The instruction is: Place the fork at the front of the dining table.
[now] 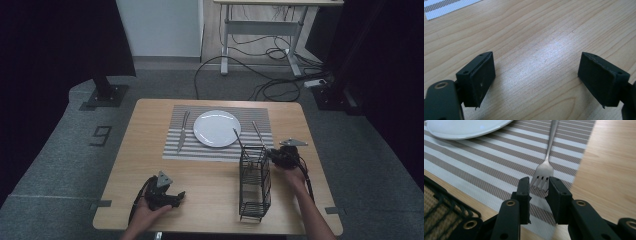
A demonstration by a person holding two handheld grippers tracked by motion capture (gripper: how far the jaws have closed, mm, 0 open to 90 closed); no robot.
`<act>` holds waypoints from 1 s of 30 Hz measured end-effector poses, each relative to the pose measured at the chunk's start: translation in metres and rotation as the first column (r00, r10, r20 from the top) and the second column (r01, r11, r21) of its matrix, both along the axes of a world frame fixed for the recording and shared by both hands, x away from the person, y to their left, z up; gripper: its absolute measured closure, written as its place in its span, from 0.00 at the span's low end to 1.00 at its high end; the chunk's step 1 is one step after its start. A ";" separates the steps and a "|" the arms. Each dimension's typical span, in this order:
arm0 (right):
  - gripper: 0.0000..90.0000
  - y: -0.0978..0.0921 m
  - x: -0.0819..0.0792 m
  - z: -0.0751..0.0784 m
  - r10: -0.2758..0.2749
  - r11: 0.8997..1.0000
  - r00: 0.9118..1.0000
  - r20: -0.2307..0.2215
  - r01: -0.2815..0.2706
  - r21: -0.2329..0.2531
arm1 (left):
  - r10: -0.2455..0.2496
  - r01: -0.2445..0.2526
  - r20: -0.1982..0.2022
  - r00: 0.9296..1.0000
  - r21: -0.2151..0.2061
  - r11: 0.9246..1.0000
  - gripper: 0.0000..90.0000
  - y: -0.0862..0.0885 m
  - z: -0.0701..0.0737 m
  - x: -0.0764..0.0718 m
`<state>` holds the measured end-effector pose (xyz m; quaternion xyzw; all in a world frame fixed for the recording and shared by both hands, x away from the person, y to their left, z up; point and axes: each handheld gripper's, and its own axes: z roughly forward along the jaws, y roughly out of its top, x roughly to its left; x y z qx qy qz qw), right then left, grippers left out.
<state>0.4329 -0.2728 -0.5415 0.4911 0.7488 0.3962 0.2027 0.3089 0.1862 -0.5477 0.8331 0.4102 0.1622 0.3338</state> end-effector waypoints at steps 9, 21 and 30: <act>0.77 0.021 0.017 -0.003 0.036 0.999 0.999 0.016 -0.036 0.026 | 0.002 -0.002 0.000 1.000 -0.001 1.000 0.16 0.000 0.000 0.000; 0.72 0.015 0.019 -0.005 0.054 0.993 0.998 0.013 -0.055 0.103 | 0.002 -0.002 0.000 1.000 0.000 1.000 0.16 0.000 0.000 0.000; 0.62 -0.002 -0.012 0.013 -0.006 0.986 0.998 0.058 -0.004 0.168 | 0.006 -0.006 0.002 1.000 -0.001 1.000 0.16 0.000 0.000 -0.001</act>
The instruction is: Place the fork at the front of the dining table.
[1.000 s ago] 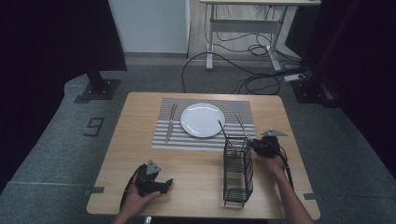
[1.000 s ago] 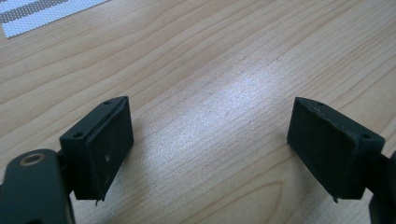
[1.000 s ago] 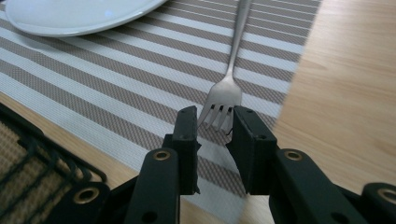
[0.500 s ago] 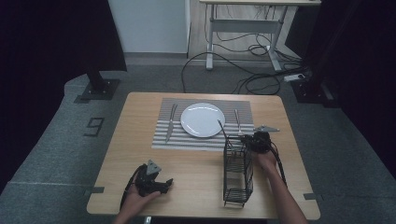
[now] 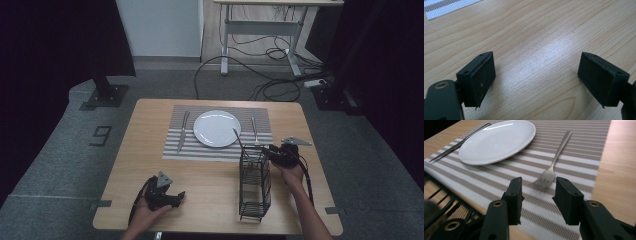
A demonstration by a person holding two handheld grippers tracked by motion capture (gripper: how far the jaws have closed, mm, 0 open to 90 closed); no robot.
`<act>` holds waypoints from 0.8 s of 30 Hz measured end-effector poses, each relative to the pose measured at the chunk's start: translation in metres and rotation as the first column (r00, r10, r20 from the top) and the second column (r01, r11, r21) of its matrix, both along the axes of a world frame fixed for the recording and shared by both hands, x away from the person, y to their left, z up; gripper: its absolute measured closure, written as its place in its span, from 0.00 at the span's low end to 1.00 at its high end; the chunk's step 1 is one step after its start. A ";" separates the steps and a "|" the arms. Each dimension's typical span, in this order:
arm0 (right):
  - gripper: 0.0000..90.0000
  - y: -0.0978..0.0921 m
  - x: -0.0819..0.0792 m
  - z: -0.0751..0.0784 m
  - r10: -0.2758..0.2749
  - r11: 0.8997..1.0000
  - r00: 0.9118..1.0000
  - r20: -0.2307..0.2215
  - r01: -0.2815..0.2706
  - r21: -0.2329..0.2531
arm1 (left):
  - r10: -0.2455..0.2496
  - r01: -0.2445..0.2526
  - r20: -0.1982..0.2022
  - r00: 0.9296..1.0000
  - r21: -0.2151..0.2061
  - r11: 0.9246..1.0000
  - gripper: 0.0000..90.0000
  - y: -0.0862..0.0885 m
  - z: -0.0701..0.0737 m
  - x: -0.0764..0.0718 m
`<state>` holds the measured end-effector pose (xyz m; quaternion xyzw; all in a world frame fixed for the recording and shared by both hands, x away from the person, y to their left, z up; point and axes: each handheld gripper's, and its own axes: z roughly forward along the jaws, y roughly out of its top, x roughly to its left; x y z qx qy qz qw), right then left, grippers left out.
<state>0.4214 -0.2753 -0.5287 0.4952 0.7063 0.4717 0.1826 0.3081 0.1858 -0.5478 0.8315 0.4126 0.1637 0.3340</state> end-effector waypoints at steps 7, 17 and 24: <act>0.58 -0.018 -0.035 0.009 -0.014 1.000 1.000 0.020 0.014 -0.016 | 0.000 0.000 0.000 1.000 0.000 1.000 0.16 0.000 0.000 0.000; 0.55 -0.041 -0.081 0.006 -0.021 0.999 1.000 0.015 0.022 -0.033 | 0.000 0.000 0.000 1.000 0.000 1.000 0.16 0.000 0.000 0.000; 0.54 -0.055 -0.109 0.001 -0.042 0.999 0.999 -0.001 0.042 -0.027 | 0.000 0.000 -0.001 1.000 -0.001 1.000 0.16 0.000 0.000 0.000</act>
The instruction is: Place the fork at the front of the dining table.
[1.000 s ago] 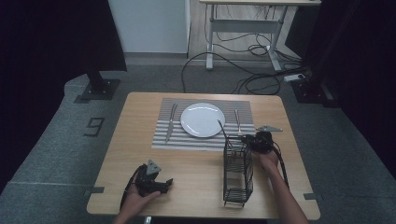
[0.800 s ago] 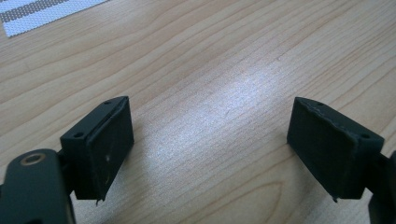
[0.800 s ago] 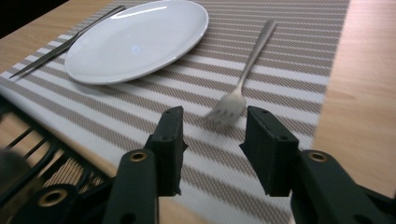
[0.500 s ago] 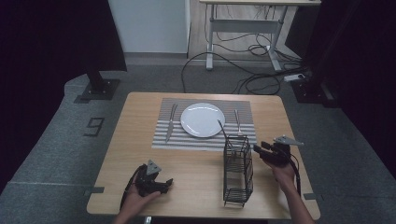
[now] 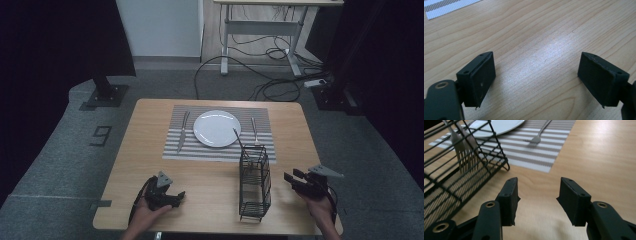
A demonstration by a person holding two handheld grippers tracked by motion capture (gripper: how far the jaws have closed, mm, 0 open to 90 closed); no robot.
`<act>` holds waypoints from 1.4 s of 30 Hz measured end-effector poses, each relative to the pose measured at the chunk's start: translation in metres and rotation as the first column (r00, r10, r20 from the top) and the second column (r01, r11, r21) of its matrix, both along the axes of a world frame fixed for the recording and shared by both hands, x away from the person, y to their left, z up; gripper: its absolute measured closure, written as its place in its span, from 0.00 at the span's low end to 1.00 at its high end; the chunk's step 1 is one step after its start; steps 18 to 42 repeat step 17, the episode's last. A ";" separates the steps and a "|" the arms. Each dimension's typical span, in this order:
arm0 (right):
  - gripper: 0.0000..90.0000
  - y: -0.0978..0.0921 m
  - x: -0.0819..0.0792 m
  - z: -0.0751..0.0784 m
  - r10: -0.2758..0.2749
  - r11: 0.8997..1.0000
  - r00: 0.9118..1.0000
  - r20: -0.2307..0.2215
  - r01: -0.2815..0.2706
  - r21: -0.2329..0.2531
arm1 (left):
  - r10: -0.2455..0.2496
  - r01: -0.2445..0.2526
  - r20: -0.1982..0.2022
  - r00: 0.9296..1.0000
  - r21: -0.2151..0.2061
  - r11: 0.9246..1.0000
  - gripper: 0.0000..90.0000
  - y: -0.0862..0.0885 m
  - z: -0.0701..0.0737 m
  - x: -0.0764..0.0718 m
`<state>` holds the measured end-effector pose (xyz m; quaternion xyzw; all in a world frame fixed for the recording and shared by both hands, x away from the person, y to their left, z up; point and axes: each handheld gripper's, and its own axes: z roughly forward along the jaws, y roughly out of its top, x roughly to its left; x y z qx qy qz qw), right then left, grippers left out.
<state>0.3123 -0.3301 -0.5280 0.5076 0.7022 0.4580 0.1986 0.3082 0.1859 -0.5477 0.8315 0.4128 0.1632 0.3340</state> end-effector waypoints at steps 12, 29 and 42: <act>0.52 -0.007 -0.008 -0.021 -0.029 0.999 0.998 -0.058 0.027 -0.040 | 0.002 -0.002 -0.001 1.000 0.002 1.000 0.16 0.000 0.000 0.000; 0.50 -0.006 -0.008 -0.023 -0.026 0.998 0.998 -0.063 0.023 -0.055 | 0.001 -0.001 -0.002 1.000 0.002 1.000 0.15 -0.001 0.000 0.002; 0.50 -0.006 -0.008 -0.023 -0.026 0.998 0.998 -0.063 0.023 -0.055 | 0.001 -0.001 -0.002 1.000 0.002 1.000 0.15 -0.001 0.000 0.002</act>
